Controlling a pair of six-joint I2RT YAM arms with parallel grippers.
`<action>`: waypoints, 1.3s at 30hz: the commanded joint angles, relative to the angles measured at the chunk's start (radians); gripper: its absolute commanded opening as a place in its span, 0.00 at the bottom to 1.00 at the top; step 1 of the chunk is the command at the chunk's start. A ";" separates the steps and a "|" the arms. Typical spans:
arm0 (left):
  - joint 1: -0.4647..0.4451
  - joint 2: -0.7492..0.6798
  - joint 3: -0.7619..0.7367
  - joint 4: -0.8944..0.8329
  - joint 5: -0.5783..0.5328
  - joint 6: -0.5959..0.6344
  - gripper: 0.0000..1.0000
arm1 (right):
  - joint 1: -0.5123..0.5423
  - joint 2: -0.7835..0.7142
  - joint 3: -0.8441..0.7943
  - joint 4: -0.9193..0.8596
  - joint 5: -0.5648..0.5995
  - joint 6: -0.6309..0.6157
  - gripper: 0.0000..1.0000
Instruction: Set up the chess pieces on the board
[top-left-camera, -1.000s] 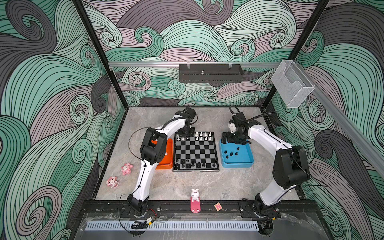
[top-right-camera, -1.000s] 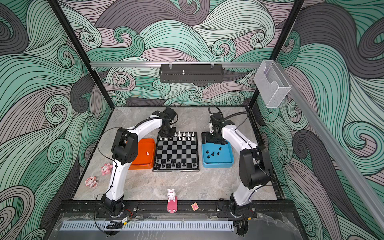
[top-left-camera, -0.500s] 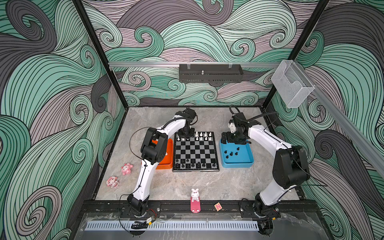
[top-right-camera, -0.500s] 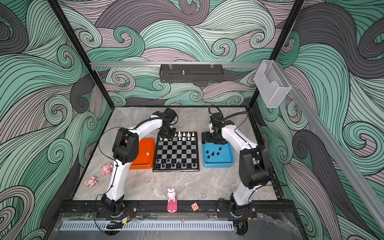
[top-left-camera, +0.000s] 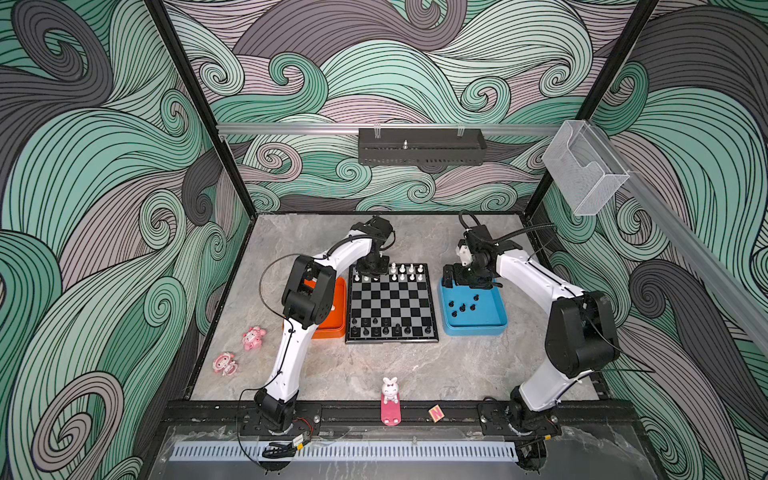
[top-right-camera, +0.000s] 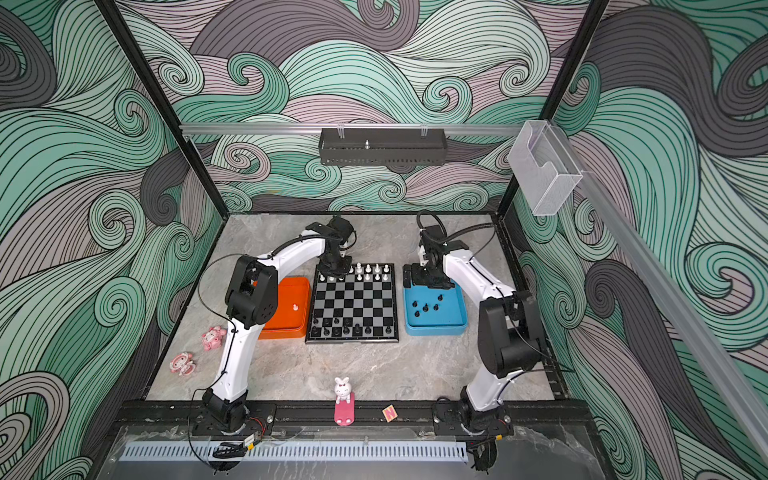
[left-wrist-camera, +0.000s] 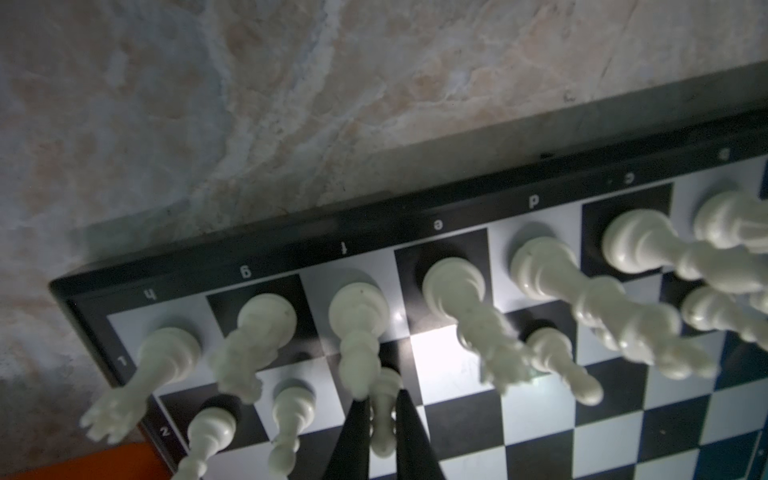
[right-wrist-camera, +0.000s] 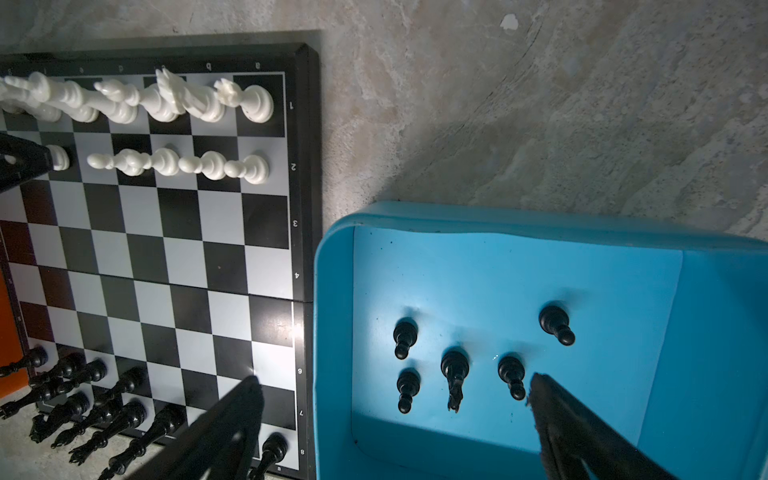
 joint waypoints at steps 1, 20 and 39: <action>-0.012 0.018 0.033 -0.031 -0.015 -0.003 0.15 | -0.006 0.019 -0.003 -0.014 -0.009 -0.008 1.00; -0.019 0.001 0.039 -0.018 -0.009 -0.009 0.25 | -0.007 0.018 0.000 -0.014 -0.012 -0.009 1.00; -0.027 -0.046 0.045 -0.031 -0.022 -0.004 0.35 | -0.007 -0.013 -0.005 -0.015 -0.004 -0.003 1.00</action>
